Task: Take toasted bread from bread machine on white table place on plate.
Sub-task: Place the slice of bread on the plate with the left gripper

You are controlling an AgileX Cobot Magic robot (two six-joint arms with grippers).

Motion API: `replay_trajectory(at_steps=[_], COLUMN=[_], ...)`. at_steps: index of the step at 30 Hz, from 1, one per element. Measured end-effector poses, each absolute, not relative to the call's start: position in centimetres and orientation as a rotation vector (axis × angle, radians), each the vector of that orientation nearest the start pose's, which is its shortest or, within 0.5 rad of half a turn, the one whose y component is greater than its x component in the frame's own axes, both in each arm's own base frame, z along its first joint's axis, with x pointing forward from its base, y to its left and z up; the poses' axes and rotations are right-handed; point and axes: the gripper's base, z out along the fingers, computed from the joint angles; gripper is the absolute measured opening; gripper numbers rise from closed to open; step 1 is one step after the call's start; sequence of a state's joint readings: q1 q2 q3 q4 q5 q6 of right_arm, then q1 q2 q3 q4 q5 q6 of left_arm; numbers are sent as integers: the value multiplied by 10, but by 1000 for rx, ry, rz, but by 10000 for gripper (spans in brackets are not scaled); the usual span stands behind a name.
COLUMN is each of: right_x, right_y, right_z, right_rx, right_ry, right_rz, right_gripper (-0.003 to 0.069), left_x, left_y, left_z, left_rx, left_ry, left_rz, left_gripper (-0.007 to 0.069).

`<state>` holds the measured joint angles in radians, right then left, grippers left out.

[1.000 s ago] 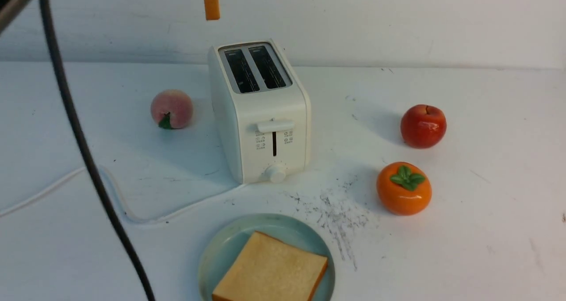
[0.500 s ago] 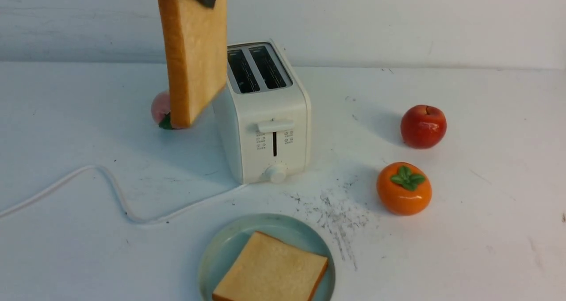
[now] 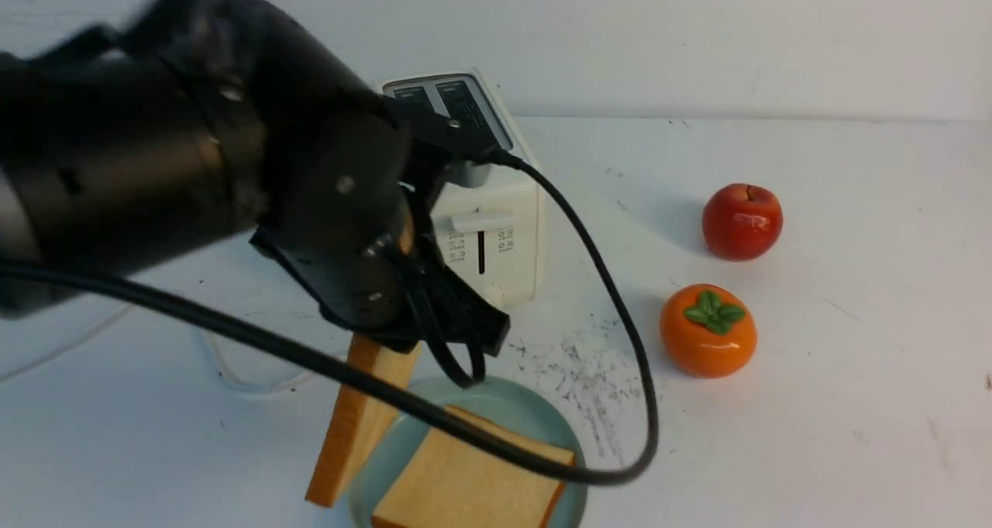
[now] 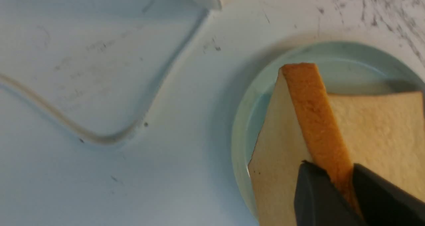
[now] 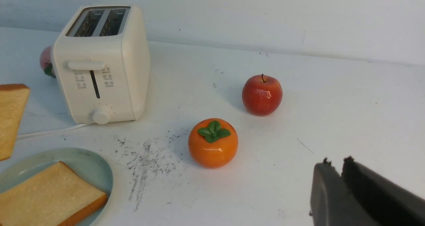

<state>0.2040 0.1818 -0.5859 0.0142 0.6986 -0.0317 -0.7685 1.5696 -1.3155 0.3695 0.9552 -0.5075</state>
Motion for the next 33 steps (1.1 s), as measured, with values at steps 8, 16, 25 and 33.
replay_trajectory(at_steps=[8,16,25,33], right_x=[28,27,27,26], right_y=[7,7,7,7], right_z=[328,326,326,324], right_rx=[-210,-213,-213,-215], right_ry=[1796,1820,1826,1844], right_rz=[139,137,141,140], right_gripper=[76,84,90,96], left_x=[261,267,263,261], left_y=[-248,-263,-269,-274], left_z=[273,237,232,222], left_rx=[612,670,630,606], left_ry=[2424,2462,2516,2572], left_rz=[198,270,144,100], left_gripper=[84,84,84,114])
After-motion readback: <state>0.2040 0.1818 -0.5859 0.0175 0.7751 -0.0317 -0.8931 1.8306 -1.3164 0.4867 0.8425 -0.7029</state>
